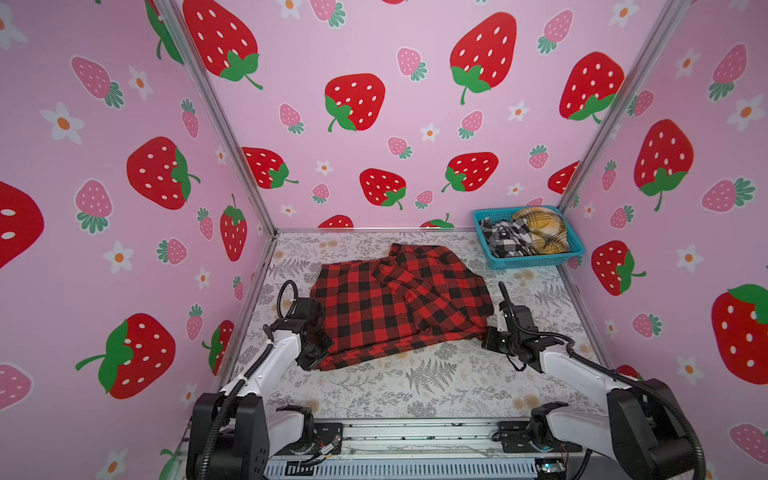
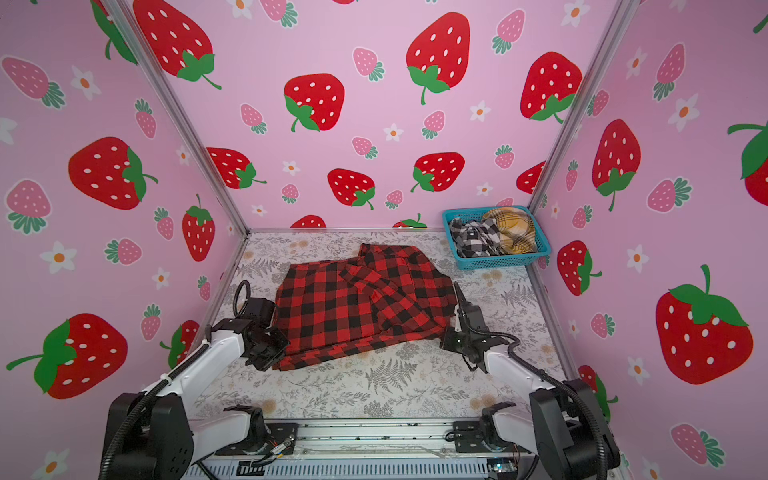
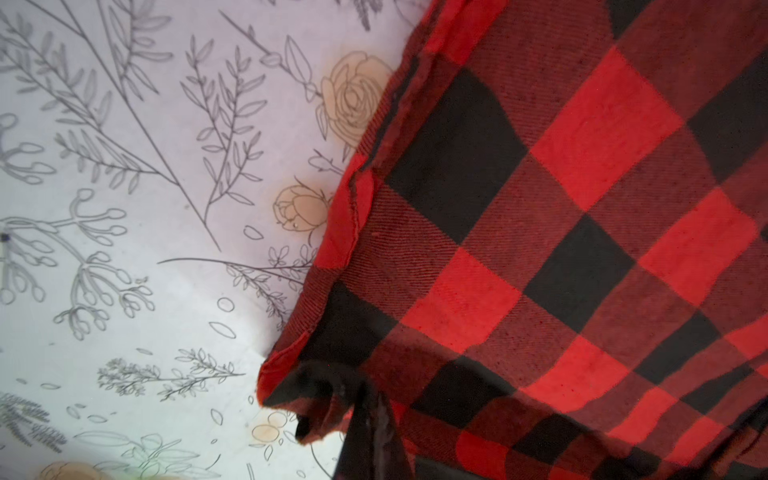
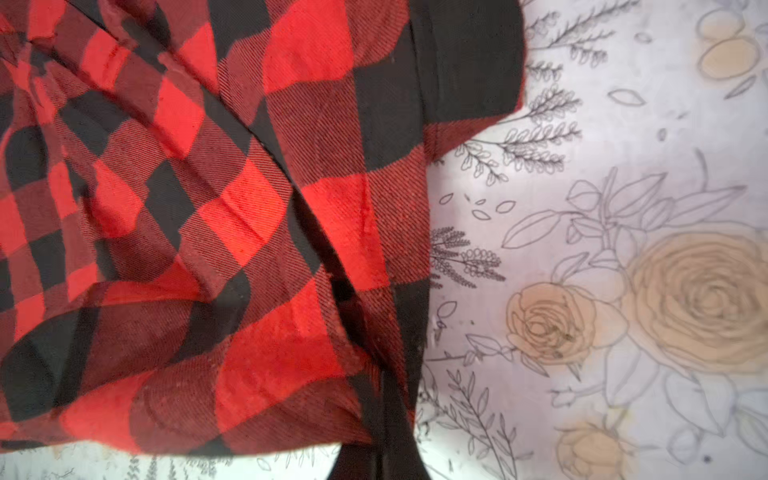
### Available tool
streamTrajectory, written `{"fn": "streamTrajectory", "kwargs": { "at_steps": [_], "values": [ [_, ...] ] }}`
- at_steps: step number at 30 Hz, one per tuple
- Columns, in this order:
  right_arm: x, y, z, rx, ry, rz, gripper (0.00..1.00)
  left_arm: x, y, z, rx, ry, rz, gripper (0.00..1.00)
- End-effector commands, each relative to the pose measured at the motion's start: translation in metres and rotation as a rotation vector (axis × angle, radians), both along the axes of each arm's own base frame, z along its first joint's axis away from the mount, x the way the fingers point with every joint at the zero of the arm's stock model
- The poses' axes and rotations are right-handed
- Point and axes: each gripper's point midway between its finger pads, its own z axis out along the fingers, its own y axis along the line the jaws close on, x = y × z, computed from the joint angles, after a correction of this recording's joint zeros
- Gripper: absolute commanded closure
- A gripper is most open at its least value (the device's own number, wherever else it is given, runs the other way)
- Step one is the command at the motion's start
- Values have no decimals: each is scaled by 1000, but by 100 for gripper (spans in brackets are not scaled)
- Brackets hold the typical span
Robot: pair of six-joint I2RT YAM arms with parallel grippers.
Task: Fold and stack the long sleeve shirts
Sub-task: 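Lay the shirt flat on the table by drawing both grippers toward the robot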
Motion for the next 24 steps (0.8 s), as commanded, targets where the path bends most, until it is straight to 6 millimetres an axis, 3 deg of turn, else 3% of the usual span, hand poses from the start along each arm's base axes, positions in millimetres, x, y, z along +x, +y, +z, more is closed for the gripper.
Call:
{"fn": "streamTrajectory", "kwargs": {
  "at_steps": [1, 6, 9, 15, 24],
  "values": [
    [13, -8, 19, -2, -43, -70, 100, 9, 6, 23, 42, -24, -9, 100],
    [37, 2, 40, 15, -66, -62, 100, 37, 10, 41, 72, -91, -16, 100],
    [51, 9, 40, 15, -51, -56, 100, 61, 9, 39, 74, -121, -27, 100],
    [72, 22, 23, 13, 17, -36, 100, 95, 9, 17, 94, -70, -67, 100],
    [79, 28, 2, 20, 68, -36, 100, 122, 17, -4, 150, -49, -96, 100]
  ]
}}
